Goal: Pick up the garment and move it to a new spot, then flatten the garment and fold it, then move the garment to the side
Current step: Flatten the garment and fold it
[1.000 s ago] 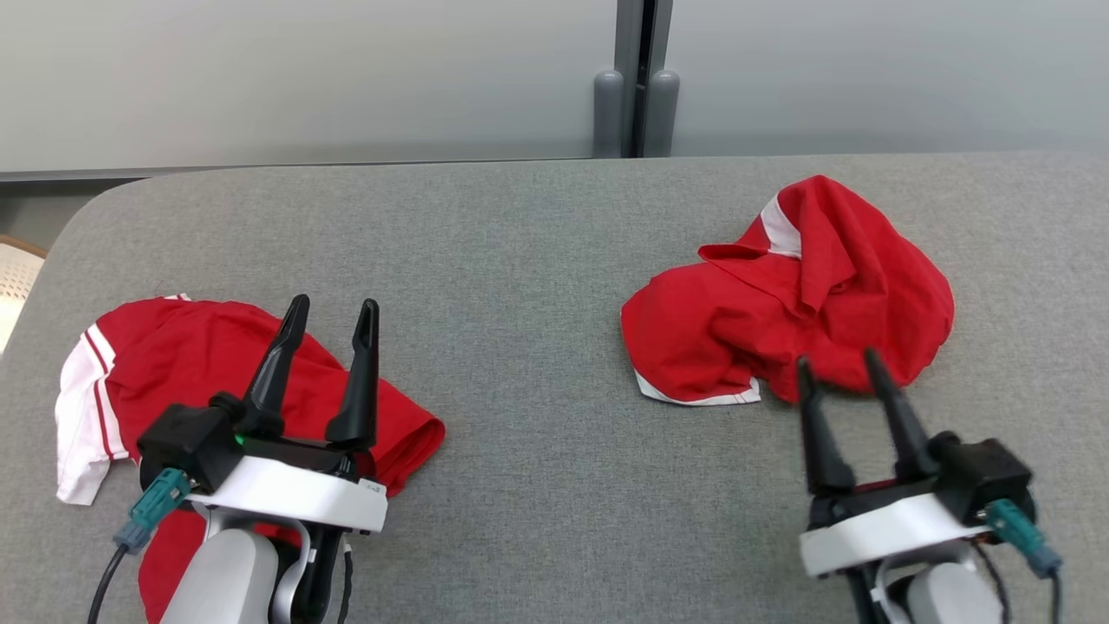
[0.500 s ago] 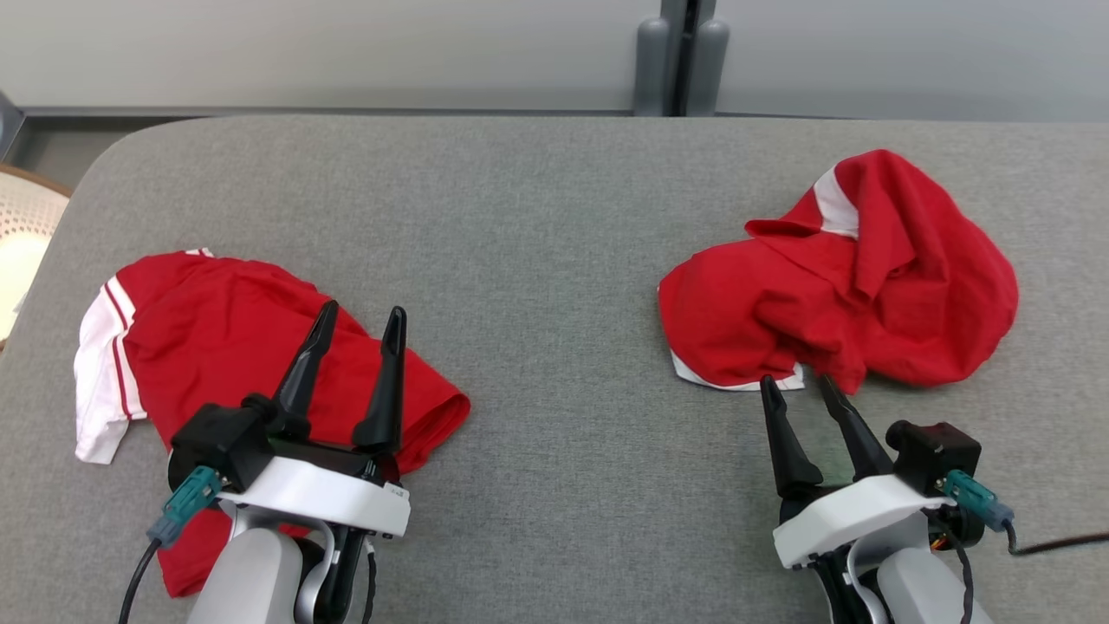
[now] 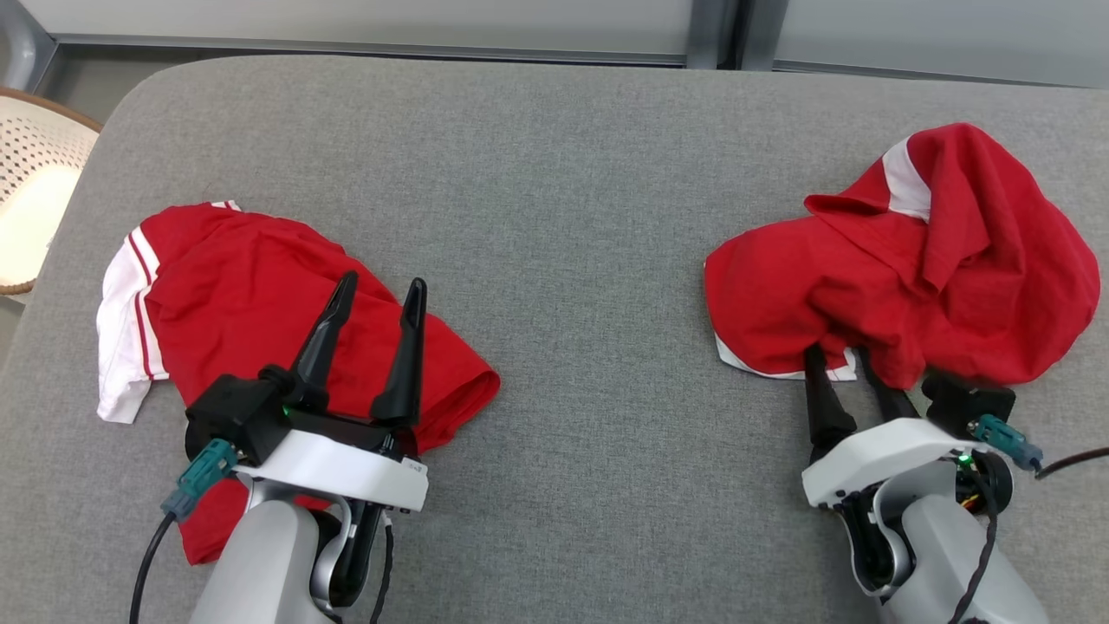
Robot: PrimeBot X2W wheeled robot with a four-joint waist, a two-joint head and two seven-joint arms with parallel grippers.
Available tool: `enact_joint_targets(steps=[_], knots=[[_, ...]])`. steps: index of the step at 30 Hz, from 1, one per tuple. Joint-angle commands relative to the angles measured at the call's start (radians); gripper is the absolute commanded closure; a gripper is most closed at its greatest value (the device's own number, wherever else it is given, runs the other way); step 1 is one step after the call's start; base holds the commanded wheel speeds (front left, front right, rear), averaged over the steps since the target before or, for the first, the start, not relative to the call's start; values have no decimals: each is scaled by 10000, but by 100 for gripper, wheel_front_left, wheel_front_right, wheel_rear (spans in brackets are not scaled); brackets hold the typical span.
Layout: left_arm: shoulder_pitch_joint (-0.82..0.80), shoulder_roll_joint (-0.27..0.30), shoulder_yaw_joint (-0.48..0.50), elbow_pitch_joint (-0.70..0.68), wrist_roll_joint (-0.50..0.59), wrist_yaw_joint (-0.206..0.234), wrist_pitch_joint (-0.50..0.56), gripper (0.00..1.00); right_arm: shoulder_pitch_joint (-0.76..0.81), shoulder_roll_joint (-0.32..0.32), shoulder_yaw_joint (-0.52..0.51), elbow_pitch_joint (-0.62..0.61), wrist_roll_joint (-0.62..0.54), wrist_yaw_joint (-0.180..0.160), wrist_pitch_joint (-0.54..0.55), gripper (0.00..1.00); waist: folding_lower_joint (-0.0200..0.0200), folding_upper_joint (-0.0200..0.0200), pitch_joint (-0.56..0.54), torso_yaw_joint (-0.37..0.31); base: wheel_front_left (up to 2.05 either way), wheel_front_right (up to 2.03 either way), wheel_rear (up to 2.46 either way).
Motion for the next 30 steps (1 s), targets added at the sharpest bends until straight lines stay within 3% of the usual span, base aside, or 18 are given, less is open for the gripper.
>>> enact_joint_targets(steps=[1,2,3,10,18,24,30], knots=[[-129,36,11,-2,-27,-11,-5,0,121,1,35,354,201,47,95,42,0,-1,37,28,0,0,0],[-138,30,11,9,-30,-11,-5,0,77,18,150,438,251,48,109,78,0,-1,49,33,0,0,0],[-153,26,17,17,-33,-11,-5,0,60,42,278,483,285,50,101,100,0,-1,52,29,0,0,0],[-75,6,137,136,43,-13,-5,0,-33,39,884,286,497,48,-93,100,0,-1,-217,-183,0,0,0],[236,-2,323,202,80,-14,-5,0,-51,-22,1168,-1428,-36,38,-275,100,0,-1,-923,-643,0,0,0],[626,-14,537,128,148,-14,-5,0,502,-41,235,-2977,-1113,36,-204,100,0,-1,-1344,-1274,0,0,0],[702,-7,602,28,200,-14,-5,0,1465,-381,-1332,-4710,-2276,36,872,100,0,-1,-1322,-1964,0,0,0]])
